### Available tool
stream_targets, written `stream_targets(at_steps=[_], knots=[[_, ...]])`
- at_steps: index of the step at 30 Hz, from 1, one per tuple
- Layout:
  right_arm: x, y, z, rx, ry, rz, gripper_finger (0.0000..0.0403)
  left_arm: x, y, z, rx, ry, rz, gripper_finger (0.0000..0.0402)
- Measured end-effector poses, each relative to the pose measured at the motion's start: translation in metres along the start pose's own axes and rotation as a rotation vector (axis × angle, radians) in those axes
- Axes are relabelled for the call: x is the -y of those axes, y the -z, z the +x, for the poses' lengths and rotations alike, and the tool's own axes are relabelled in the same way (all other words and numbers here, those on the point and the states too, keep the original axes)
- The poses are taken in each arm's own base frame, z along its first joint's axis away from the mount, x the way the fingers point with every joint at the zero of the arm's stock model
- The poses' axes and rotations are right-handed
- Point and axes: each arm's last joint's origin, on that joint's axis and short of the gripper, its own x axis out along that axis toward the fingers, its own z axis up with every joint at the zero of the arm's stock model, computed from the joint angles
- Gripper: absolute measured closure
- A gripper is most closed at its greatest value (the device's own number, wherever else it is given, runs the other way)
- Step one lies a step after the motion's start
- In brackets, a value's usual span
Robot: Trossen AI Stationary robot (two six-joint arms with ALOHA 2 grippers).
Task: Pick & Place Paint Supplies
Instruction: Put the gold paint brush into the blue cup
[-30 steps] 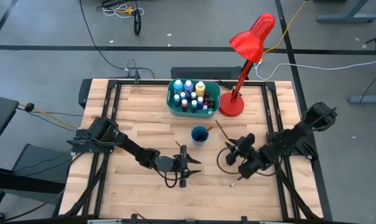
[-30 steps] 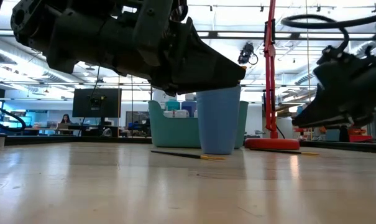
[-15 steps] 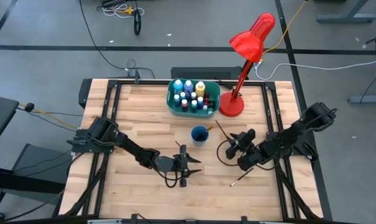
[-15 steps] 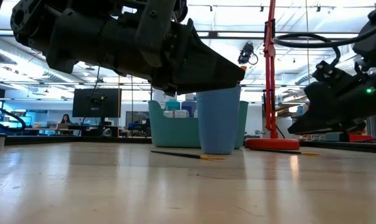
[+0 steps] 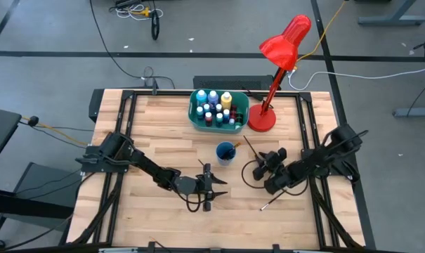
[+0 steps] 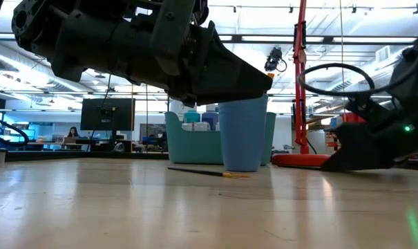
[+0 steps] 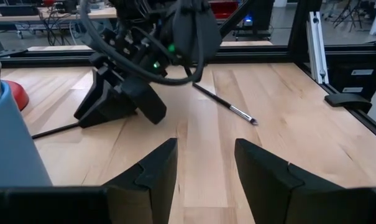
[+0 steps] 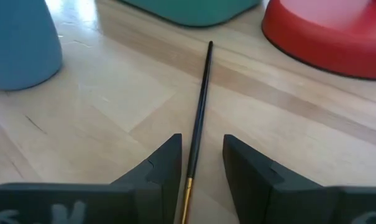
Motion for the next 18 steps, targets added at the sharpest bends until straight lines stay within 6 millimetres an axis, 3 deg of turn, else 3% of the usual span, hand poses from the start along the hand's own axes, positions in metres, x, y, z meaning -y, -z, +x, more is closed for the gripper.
stream_targets(at_steps=[11, 18], knots=[[0.0021, 0.0116, 0.0063, 0.052, 0.038, 0.027, 0.0297, 0.0, 0.0, 0.0, 0.0, 0.0, -0.025, 0.023], [0.0041, 0.0122, 0.0065, 0.056, 0.047, 0.027, 0.0386, 0.0, 0.0, 0.0, 0.0, 0.0, -0.035, 0.023]])
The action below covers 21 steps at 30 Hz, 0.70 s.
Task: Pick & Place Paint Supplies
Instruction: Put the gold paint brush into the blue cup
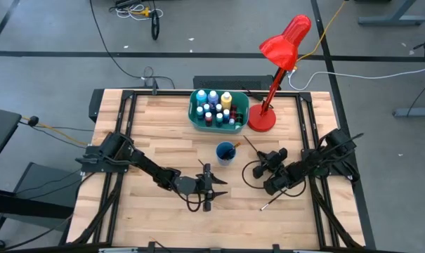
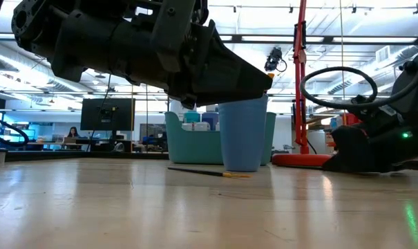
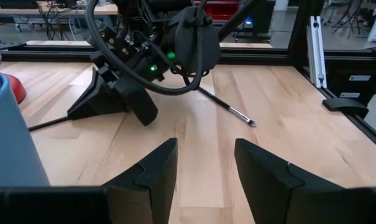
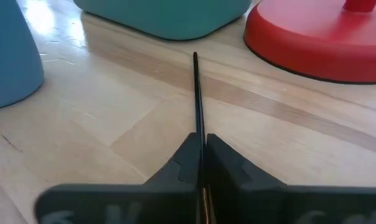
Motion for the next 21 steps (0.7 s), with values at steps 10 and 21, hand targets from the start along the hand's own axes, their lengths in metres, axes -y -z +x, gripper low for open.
stream_targets(at_steps=[10, 21], knots=[[-0.002, -0.006, -0.004, -0.027, -0.033, -0.027, 0.0398, 0.0, 0.0, 0.0, 0.0, 0.004, -0.013, 0.023], [-0.013, -0.043, -0.024, -0.225, -0.28, -0.119, 0.0402, 0.0, 0.0, 0.0, -0.001, 0.008, -0.063, 0.023]])
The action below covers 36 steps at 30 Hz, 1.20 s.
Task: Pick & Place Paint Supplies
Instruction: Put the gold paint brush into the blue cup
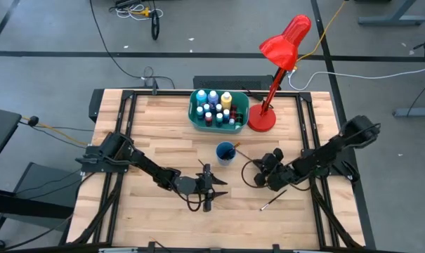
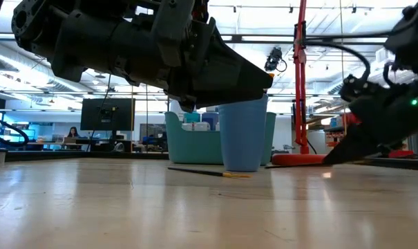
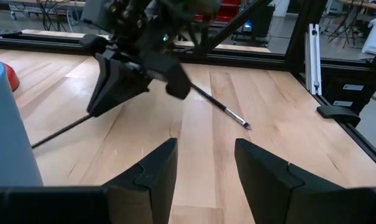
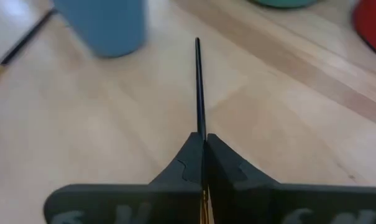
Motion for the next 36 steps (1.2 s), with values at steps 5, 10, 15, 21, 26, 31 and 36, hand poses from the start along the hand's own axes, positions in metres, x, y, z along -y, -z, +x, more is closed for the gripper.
stream_targets(at_steps=[5, 10, 15, 21, 26, 31, 36], knots=[[-0.003, -0.009, -0.008, -0.031, -0.09, -0.073, 0.0402, 0.0, 0.0, 0.0, 0.0, 0.0, -0.001, 0.023], [-0.006, -0.017, -0.018, -0.136, -0.229, -0.206, 0.0402, 0.0, 0.0, 0.0, 0.0, 0.001, -0.002, 0.023], [-0.02, -0.044, -0.036, -0.209, -0.232, -0.414, 0.0403, 0.0, 0.0, 0.0, 0.001, 0.001, -0.001, 0.023], [-0.04, -0.103, -0.071, -0.3, -0.159, -0.629, 0.0403, 0.0, 0.0, 0.0, 0.001, 0.0, -0.001, 0.023], [-0.055, -0.148, -0.108, -0.285, -0.242, -0.851, 0.0403, 0.0, 0.0, 0.0, 0.001, 0.001, 0.0, 0.023], [-0.06, -0.183, -0.14, -0.249, -0.341, -1.012, 0.0403, 0.0, 0.0, 0.0, 0.001, 0.001, -0.007, 0.023], [-0.06, -0.21, -0.154, -0.118, -0.221, -1.148, 0.0403, 0.0, 0.0, 0.0, 0.001, 0.001, -0.007, 0.023]])
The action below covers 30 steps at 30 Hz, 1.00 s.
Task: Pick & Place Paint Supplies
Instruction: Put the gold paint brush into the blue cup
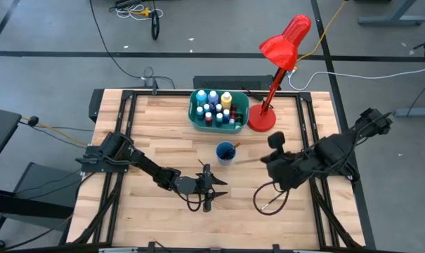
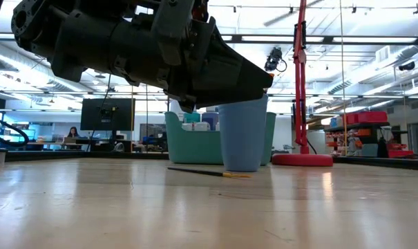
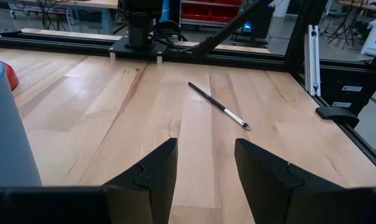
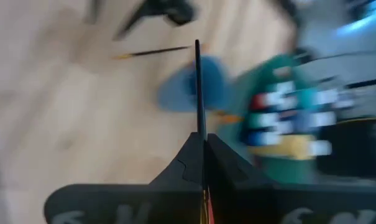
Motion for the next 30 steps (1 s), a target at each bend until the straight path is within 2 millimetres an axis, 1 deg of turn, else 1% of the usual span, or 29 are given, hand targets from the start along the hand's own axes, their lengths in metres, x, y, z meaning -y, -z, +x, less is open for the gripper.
stream_targets(at_steps=[2, 4, 9, 12, 15, 18, 20, 25, 28, 30], knots=[[0.006, -0.005, -0.001, -0.002, 0.058, -0.085, 0.0402, 0.0, 0.0, 0.0, 0.0, 0.0, 0.0, 0.023], [0.011, -0.011, 0.006, -0.014, 0.081, -0.166, 0.0402, 0.0, 0.0, 0.0, 0.0, 0.0, 0.0, 0.023], [0.015, -0.019, 0.043, -0.123, 0.053, -0.398, 0.0401, 0.0, 0.0, 0.0, -0.002, 0.0, 0.001, 0.023], [0.014, -0.022, 0.065, -0.21, 0.052, -0.579, 0.0401, 0.0, 0.0, 0.0, -0.002, 0.0, 0.001, 0.023], [0.013, -0.025, 0.083, -0.265, 0.051, -0.704, 0.04, 0.0, 0.0, 0.0, -0.002, 0.001, 0.001, 0.023], [0.011, -0.025, 0.098, -0.291, -0.011, -0.823, 0.04, 0.0, 0.0, 0.0, -0.003, 0.001, 0.001, 0.023], [0.01, -0.027, 0.109, -0.303, -0.025, -0.87, 0.04, 0.0, 0.0, 0.0, -0.003, 0.001, 0.002, 0.023], [0.006, -0.032, 0.134, -0.324, -0.034, -0.924, 0.04, 0.0, 0.0, 0.0, -0.003, 0.0, -0.004, 0.023], [0.002, -0.033, 0.145, -0.347, -0.046, -0.959, 0.0399, 0.0, 0.0, 0.0, -0.003, 0.0, -0.007, 0.023], [0.0, -0.033, 0.149, -0.356, -0.05, -0.964, 0.0398, 0.0, 0.0, 0.0, -0.004, 0.0, -0.007, 0.023]])
